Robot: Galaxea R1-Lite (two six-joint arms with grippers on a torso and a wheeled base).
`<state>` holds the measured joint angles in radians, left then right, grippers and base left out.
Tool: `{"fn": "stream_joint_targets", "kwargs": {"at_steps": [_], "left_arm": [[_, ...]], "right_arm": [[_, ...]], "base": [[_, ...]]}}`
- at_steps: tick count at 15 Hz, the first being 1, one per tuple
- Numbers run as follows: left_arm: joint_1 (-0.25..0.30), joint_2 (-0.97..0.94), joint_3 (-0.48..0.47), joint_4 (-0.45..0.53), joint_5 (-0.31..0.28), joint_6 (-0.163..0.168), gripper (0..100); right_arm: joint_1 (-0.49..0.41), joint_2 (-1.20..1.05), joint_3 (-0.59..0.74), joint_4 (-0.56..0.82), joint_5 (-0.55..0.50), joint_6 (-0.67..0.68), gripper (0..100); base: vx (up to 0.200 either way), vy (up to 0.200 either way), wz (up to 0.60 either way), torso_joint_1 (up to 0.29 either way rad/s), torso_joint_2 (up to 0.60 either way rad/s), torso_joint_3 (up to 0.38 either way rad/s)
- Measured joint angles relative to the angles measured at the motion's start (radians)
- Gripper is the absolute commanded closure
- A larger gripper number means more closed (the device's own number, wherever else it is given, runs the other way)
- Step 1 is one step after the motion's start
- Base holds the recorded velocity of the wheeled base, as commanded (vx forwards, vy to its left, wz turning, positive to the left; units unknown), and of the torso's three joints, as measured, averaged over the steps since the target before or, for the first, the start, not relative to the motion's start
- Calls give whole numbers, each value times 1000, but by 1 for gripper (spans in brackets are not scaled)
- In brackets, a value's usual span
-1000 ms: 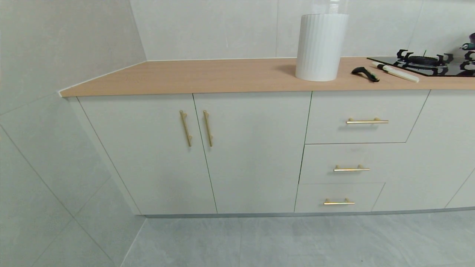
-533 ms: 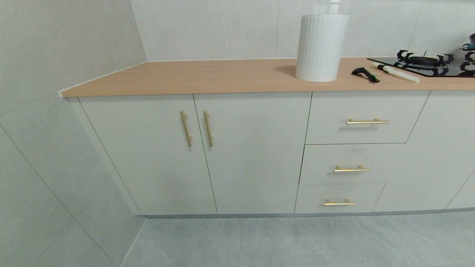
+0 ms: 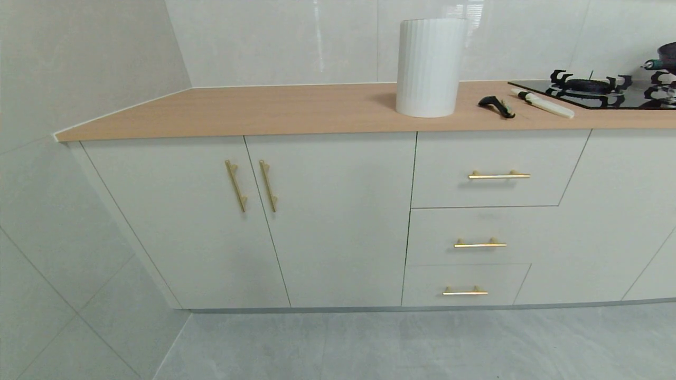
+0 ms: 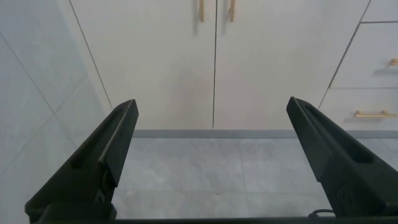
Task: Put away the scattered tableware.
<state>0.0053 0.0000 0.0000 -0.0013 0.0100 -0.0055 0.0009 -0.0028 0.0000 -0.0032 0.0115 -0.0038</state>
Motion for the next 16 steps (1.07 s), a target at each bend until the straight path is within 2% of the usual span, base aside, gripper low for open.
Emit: {"fn": "stream_joint_targets", "kwargs": {"at_steps": [1,11,16], "left_arm": [[-1,0,0,0,1,0,0],[0,0,0,0,0,2,0],[0,0,0,0,0,1,0]], "right_arm": [[-1,0,0,0,0,0,0],[1,0,0,0,0,0,0],[0,1,0,0,0,0,0]], "base": [[0,0,0,0,0,0],[200,0,0,3,5,2],[0,0,0,0,0,0]]}}
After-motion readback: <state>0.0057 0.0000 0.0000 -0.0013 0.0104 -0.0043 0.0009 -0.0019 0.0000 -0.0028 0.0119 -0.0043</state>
